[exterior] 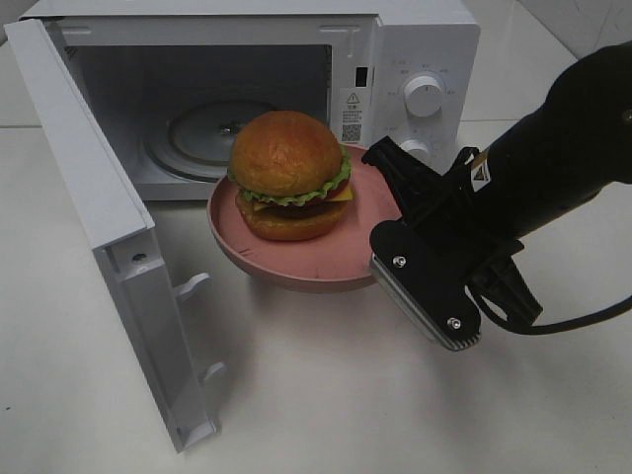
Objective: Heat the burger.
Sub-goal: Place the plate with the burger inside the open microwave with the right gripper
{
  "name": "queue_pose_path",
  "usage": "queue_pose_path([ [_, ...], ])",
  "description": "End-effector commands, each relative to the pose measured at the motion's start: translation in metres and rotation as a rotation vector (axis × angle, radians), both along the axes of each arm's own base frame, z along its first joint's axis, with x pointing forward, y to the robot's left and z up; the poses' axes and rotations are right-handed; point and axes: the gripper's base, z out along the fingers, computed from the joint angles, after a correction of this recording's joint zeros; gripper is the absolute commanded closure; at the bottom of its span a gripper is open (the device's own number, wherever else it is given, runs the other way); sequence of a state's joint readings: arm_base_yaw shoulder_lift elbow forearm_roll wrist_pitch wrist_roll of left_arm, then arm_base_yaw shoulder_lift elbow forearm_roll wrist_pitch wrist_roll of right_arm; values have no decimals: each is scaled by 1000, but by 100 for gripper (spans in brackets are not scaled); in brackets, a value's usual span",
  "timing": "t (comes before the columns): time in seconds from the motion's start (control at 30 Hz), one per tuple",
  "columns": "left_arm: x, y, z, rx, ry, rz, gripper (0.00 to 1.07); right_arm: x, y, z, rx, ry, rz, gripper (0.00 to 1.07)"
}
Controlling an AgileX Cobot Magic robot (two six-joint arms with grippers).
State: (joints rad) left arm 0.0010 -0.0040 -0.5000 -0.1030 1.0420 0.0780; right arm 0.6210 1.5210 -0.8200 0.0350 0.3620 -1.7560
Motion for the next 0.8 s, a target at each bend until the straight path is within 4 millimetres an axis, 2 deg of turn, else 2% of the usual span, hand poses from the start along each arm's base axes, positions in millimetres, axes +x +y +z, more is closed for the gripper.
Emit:
queue_pose_path([
  [0.03,-4,0,-1,-6,-25,5,9,8,4,10,68,-98,-10,107],
  [0.27,-4,0,-1,-6,-25,5,9,18,12,6,68,-84,-18,107],
  [0.5,-4,0,-1,-6,-25,5,9,39,28,7,93,-78,-53,107],
  [0.8,-4,0,-1,-6,-25,5,9,55,39,3,55,-30,-48,107],
])
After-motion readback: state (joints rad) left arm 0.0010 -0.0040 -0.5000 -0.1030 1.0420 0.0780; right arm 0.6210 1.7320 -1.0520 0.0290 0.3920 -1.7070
